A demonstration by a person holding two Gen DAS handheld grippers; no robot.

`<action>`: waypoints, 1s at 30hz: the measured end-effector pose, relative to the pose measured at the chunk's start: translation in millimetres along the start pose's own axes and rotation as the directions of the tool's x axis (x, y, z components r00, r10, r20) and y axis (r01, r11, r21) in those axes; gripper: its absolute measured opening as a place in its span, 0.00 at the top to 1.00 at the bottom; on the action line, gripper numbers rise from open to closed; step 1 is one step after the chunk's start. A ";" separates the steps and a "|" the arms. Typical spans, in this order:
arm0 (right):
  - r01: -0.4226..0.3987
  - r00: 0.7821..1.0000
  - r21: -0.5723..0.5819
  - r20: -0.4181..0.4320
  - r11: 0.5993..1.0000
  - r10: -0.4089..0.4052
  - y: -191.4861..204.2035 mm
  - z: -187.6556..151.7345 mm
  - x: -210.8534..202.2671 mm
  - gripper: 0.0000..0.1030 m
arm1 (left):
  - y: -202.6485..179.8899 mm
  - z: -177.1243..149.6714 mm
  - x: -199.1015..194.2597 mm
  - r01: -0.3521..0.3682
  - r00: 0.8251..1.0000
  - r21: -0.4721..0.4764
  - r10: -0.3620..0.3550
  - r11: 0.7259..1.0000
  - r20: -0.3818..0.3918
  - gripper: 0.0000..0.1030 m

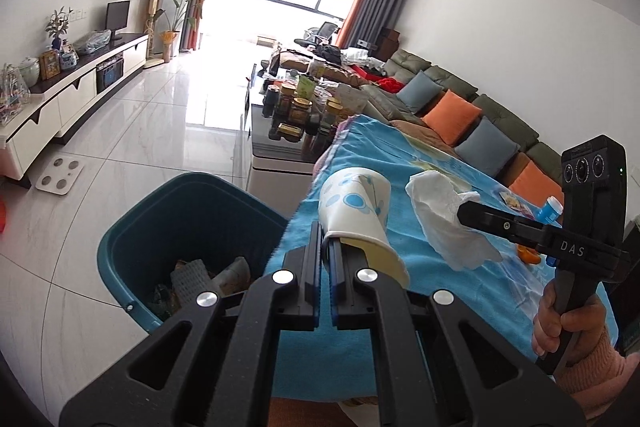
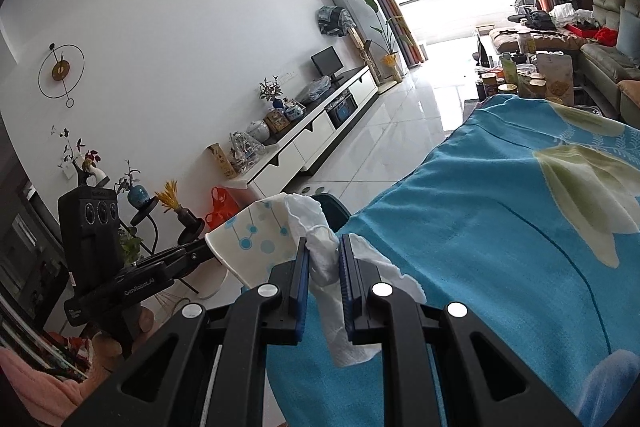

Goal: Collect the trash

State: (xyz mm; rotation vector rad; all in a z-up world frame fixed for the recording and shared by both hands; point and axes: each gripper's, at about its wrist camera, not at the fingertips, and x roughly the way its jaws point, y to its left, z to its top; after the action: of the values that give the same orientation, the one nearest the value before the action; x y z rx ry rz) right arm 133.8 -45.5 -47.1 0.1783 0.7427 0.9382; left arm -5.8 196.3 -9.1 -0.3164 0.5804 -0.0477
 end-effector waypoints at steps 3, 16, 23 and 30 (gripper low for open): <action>-0.011 1.000 -0.008 -0.013 1.000 0.011 3.6 3.7 8.8 0.87 | 9.1 1.2 -3.5 -0.023 1.000 -0.015 0.023 1.000 0.008 0.97; -0.057 0.997 -0.043 -0.056 0.997 0.055 17.9 16.5 39.6 0.87 | 35.3 5.4 -16.4 -0.088 0.996 -0.056 0.090 0.995 0.025 0.97; -0.069 0.995 -0.054 -0.077 0.996 0.065 23.6 19.4 51.2 0.87 | 44.1 7.0 -16.6 -0.107 0.994 -0.075 0.109 0.991 0.021 0.97; -0.074 0.993 -0.079 -0.101 0.994 0.066 33.1 20.6 64.3 0.87 | 53.9 6.4 -14.5 -0.125 0.992 -0.091 0.126 0.988 0.010 0.97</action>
State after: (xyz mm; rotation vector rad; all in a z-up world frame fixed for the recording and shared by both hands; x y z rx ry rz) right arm 148.8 28.2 -49.2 0.0866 0.7912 1.0485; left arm -16.8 251.3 -12.8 -0.3667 0.5864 0.1023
